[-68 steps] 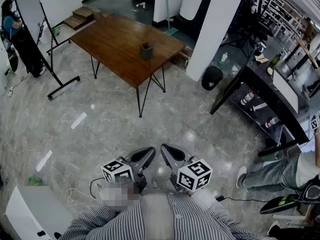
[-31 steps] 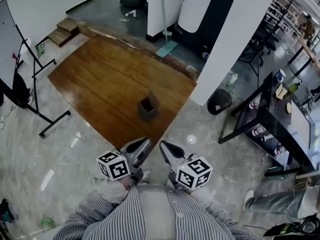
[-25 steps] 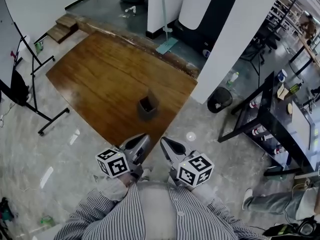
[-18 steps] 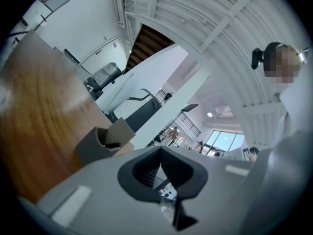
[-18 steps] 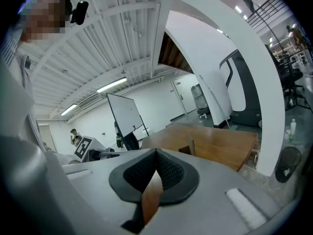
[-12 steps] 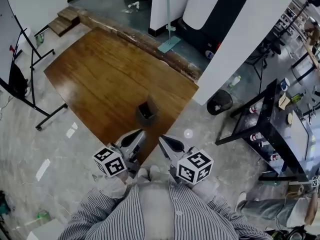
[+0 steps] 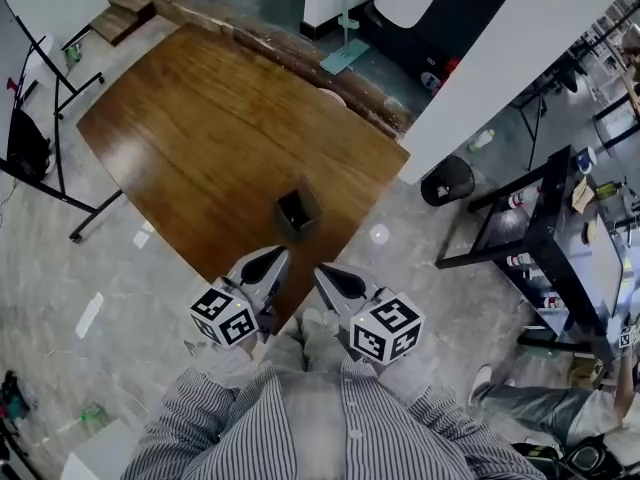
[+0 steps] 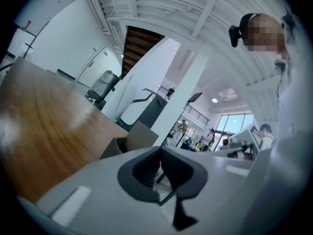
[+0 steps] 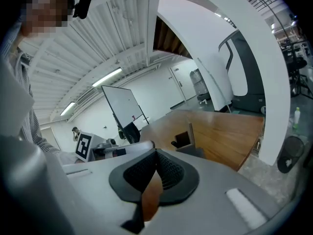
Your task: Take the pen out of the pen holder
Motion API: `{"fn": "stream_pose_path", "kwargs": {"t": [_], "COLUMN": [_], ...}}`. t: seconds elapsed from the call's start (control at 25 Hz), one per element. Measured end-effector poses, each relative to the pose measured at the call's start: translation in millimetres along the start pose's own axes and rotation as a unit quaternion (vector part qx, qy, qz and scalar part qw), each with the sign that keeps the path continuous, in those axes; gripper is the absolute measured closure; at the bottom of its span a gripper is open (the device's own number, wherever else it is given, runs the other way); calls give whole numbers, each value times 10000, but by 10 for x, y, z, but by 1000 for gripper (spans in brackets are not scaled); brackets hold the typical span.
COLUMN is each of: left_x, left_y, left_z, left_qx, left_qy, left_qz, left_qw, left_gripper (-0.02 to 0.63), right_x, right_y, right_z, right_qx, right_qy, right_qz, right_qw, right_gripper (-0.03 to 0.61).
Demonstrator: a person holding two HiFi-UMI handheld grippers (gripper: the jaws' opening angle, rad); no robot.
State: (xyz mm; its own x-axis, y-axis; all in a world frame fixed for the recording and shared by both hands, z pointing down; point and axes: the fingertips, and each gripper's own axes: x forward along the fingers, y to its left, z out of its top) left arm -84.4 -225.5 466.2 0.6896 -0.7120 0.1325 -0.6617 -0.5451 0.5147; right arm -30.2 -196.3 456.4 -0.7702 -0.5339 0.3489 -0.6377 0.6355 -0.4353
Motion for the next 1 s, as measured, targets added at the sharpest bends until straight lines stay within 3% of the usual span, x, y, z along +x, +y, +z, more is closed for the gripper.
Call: {"fn": "stream_pose_path", "kwargs": {"t": [0.32,0.52,0.88,1.0], "left_x": [234,365,496,528], "left_y": [159,287,389,403], "left_z": [-131,-180,-166,-173], "left_qx": [166,849,1964,2044], "left_qy": [299,587,866,898], "left_qz": [-174,213,538,475], "left_qw": [9993,9944,9752,9736], "left_gripper": [579,480,439,440], "right_x": [166,164,209,235], "right_y": [-145,-282,-361,-380], "right_z": [-106,-121,-247,-263], "right_qx": [183,323,476,484], "right_qy": [149,169,370,420], "right_qz": [-82,-131,-87,-97], "right_qw": [9997,9992,9981,9979], "right_gripper": [578,578,578,578]}}
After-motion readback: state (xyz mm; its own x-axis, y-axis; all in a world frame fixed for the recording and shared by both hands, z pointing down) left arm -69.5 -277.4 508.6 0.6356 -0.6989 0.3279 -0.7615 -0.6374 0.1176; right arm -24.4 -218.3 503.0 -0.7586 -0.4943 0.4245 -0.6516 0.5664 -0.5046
